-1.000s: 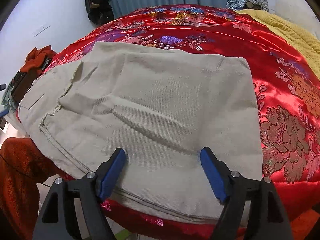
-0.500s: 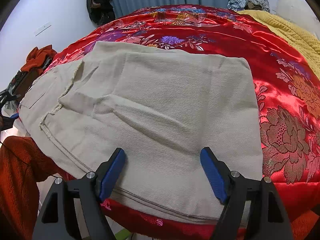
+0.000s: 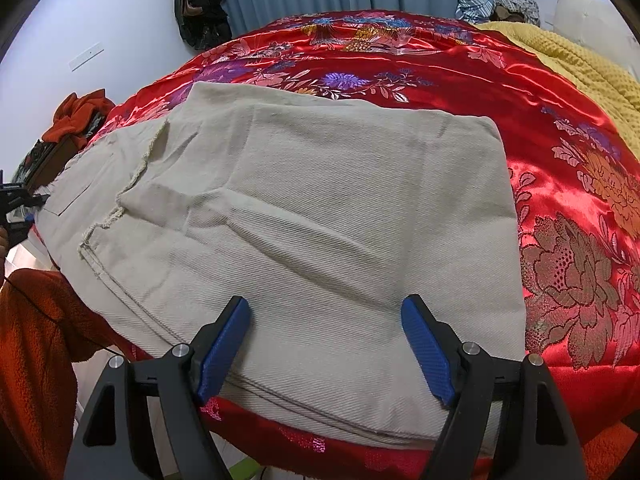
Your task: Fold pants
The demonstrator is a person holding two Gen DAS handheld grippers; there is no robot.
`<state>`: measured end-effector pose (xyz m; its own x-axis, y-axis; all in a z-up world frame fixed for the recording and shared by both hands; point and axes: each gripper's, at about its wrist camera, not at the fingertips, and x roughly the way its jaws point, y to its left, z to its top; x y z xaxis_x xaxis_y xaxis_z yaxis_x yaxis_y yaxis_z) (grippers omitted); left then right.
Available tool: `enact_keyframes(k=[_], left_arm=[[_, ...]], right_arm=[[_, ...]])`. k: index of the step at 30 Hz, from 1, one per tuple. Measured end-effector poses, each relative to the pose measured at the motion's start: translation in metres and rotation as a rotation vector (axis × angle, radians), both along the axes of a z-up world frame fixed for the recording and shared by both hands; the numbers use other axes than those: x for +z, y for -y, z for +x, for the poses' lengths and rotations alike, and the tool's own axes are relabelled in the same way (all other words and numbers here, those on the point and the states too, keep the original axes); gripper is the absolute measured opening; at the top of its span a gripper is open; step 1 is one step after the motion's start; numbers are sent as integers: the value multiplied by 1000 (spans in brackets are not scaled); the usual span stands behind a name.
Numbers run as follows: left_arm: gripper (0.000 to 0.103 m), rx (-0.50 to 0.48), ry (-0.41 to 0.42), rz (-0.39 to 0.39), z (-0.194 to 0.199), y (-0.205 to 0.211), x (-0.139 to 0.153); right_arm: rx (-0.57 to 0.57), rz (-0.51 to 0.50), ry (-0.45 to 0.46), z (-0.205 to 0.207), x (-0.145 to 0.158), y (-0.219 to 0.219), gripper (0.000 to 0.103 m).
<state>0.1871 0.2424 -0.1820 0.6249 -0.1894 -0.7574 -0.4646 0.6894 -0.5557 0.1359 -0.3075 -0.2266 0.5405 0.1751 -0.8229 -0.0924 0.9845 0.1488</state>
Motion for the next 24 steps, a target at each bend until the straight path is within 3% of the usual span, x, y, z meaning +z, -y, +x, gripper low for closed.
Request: enact_keyframes(k=[5, 9, 13, 15, 17, 20, 23, 24], left_arm=[[20, -100, 103, 155, -4, 44, 69], [19, -283, 226, 310, -6, 120, 136], [19, -488, 293, 410, -1, 210, 162], [20, -604, 327, 459, 1, 263, 161], [20, -690, 333, 481, 3, 302, 150], [20, -818, 280, 488, 9, 364, 110], [21, -910, 210, 563, 9, 415, 58], [25, -942, 192, 617, 7, 433, 38]], right_arm=[[-1, 3, 2, 0, 0, 0, 78], [2, 14, 6, 0, 0, 0, 79], [12, 29, 13, 0, 1, 1, 83], [6, 59, 19, -1, 8, 5, 83], [-40, 158, 63, -7, 24, 21, 80], [-148, 220, 191, -25, 48, 47, 80], [-268, 217, 285, -41, 63, 79, 80], [-293, 219, 289, -44, 63, 86, 80]])
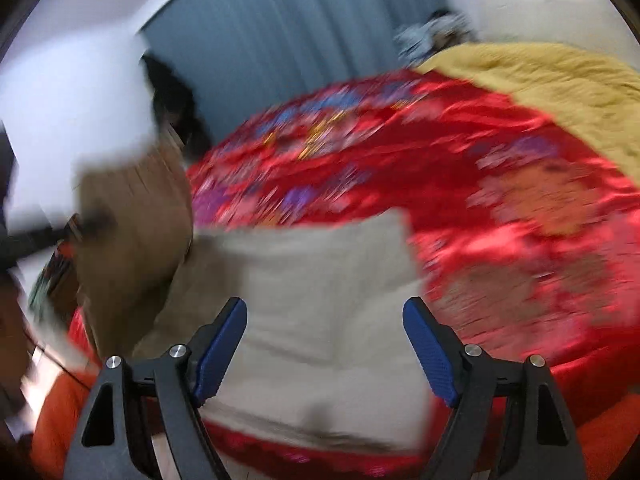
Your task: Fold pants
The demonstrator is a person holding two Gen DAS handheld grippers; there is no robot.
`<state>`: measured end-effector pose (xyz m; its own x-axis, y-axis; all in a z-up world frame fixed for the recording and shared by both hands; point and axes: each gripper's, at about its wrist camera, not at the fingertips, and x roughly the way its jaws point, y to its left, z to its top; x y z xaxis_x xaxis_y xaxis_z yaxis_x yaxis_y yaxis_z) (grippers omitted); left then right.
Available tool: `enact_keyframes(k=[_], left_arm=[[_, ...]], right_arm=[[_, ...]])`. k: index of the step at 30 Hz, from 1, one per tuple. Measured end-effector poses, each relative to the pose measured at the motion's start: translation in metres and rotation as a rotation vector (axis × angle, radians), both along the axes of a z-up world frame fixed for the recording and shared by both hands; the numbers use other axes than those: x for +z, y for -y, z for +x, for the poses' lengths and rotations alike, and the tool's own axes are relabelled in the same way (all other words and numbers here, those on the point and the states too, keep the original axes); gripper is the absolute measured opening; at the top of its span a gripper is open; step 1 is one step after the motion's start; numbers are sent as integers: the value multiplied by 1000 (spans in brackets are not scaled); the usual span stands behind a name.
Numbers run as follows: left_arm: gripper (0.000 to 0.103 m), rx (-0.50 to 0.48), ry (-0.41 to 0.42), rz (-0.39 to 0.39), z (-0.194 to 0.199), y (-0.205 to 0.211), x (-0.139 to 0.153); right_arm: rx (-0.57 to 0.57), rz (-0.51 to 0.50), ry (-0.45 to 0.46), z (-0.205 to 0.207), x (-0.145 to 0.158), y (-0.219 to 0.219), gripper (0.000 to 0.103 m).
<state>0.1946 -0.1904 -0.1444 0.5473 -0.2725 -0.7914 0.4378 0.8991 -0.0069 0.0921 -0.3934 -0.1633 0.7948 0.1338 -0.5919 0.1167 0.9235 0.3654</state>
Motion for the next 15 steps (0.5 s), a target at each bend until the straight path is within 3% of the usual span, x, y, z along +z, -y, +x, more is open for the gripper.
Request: enact_keyframes(k=[4, 5, 9, 12, 15], left_arm=[[37, -51, -12, 164, -13, 30, -30], [42, -61, 1, 163, -20, 28, -24], [80, -75, 47, 3, -43, -10, 21], [84, 9, 107, -35, -47, -54, 43], [84, 166, 196, 42, -38, -100, 44]], right_arm=[[-84, 78, -28, -5, -9, 28, 80], [-96, 102, -26, -7, -11, 32, 80], [-113, 123, 5, -11, -7, 37, 80], [-94, 106, 20, -6, -5, 37, 80], [-21, 91, 18, -1, -4, 20, 80]])
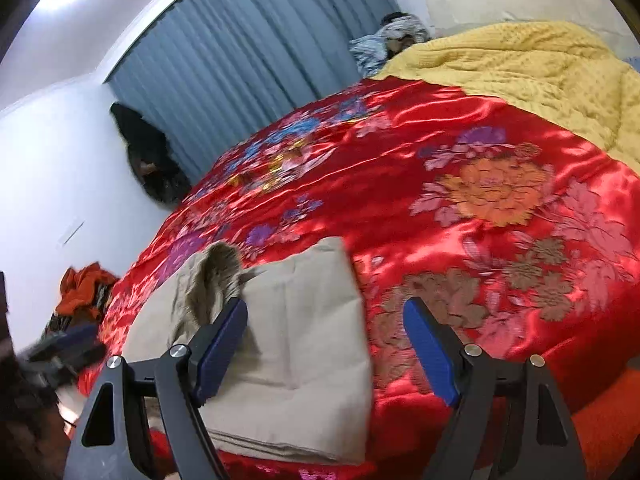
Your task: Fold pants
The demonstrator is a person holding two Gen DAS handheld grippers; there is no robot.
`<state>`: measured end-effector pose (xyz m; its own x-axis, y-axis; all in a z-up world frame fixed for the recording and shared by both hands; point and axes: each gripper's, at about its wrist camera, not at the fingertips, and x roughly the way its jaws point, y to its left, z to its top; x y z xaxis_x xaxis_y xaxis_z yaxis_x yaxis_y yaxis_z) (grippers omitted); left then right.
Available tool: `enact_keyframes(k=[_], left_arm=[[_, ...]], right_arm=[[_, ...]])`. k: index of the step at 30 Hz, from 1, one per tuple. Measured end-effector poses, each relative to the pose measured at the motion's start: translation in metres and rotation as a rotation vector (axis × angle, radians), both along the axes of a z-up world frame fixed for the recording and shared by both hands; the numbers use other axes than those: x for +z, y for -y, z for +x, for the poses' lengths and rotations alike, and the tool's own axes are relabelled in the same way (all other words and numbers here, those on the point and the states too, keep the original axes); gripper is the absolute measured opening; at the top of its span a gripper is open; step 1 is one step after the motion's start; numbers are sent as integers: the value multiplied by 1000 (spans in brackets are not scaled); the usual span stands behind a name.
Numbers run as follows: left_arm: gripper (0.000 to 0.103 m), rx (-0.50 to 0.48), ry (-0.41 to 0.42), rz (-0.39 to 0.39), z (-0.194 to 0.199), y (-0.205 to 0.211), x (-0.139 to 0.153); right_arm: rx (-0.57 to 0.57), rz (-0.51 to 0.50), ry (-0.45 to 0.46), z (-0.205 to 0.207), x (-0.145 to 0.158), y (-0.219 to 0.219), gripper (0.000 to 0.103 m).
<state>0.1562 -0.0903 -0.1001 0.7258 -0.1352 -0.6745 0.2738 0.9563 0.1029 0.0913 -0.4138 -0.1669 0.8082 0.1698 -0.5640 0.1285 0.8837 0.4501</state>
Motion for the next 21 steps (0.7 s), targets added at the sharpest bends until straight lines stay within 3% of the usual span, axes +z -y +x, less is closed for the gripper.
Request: enact_keyframes(k=[2, 4, 6, 9, 15, 17, 19, 20, 21], left_arm=[[83, 85, -2, 33, 7, -22, -12], [75, 153, -38, 37, 15, -42, -33], [59, 180, -91, 38, 21, -49, -55], [42, 163, -161, 8, 19, -51, -82], [40, 113, -144, 38, 15, -36, -93], [40, 112, -141, 38, 13, -36, -92], [39, 114, -144, 34, 14, -37, -90], [39, 115, -152, 25, 14, -38, -87], [39, 107, -153, -5, 14, -39, -81]], right_arm=[[82, 4, 8, 4, 1, -16, 79], [186, 33, 15, 8, 2, -34, 74], [297, 61, 7, 14, 4, -60, 69], [383, -6, -5, 23, 10, -91, 64], [427, -64, -80, 58, 7, -106, 59], [498, -91, -126, 74, 1, -114, 47], [522, -129, -175, 84, -5, -119, 43], [522, -165, -211, 90, -9, -120, 22], [513, -208, -235, 93, -7, -120, 9]])
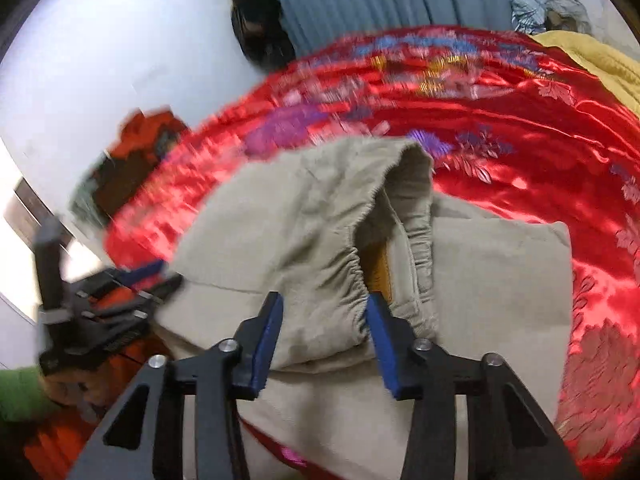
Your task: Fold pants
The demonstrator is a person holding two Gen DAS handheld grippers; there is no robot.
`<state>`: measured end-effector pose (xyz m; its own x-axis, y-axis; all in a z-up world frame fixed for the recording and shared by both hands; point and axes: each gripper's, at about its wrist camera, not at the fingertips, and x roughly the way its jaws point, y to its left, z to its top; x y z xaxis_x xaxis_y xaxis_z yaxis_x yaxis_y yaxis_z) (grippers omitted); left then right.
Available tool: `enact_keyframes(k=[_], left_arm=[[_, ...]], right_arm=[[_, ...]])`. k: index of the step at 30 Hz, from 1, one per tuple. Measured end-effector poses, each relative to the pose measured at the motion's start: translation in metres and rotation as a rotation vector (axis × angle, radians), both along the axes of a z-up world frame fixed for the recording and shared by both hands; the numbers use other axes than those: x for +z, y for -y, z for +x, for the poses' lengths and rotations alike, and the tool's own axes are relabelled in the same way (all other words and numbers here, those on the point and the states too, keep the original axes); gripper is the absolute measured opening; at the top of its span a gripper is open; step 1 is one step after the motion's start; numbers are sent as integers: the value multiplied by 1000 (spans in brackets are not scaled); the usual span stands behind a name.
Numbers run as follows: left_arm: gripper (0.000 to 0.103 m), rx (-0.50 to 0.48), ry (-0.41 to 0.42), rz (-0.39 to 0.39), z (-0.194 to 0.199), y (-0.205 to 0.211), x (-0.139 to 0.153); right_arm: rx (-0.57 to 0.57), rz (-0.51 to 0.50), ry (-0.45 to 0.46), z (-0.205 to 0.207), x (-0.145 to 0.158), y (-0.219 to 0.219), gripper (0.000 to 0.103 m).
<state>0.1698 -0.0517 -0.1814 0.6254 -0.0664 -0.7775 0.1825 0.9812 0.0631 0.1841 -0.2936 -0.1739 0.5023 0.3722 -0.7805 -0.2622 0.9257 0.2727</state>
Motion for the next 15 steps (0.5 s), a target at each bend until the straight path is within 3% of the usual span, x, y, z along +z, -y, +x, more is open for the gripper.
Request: enact_keyframes(k=[2, 4, 5, 7, 9, 10, 11, 13, 15], left_arm=[[41, -20, 17, -39, -3, 4, 8], [41, -63, 14, -35, -3, 17, 7], [41, -81, -2, -19, -1, 24, 1], [41, -96, -18, 22, 0, 35, -11], [41, -99, -9, 24, -3, 38, -12], [41, -100, -11, 17, -3, 38, -12], [41, -99, -15, 7, -2, 37, -12], [41, -90, -23, -10, 0, 35, -13], [41, -89, -20, -6, -1, 34, -13]], right_arm=[[21, 16, 54, -6, 21, 4, 3], [32, -34, 129, -14, 41, 6, 0], [34, -63, 139, -12, 42, 9, 0], [11, -77, 74, -1, 27, 24, 1], [4, 5, 27, 4, 18, 41, 10], [20, 35, 29, 6, 18, 44, 27], [47, 51, 41, 5, 20, 46, 51], [98, 36, 65, 3, 22, 42, 71], [167, 37, 33, 10, 18, 31, 71]])
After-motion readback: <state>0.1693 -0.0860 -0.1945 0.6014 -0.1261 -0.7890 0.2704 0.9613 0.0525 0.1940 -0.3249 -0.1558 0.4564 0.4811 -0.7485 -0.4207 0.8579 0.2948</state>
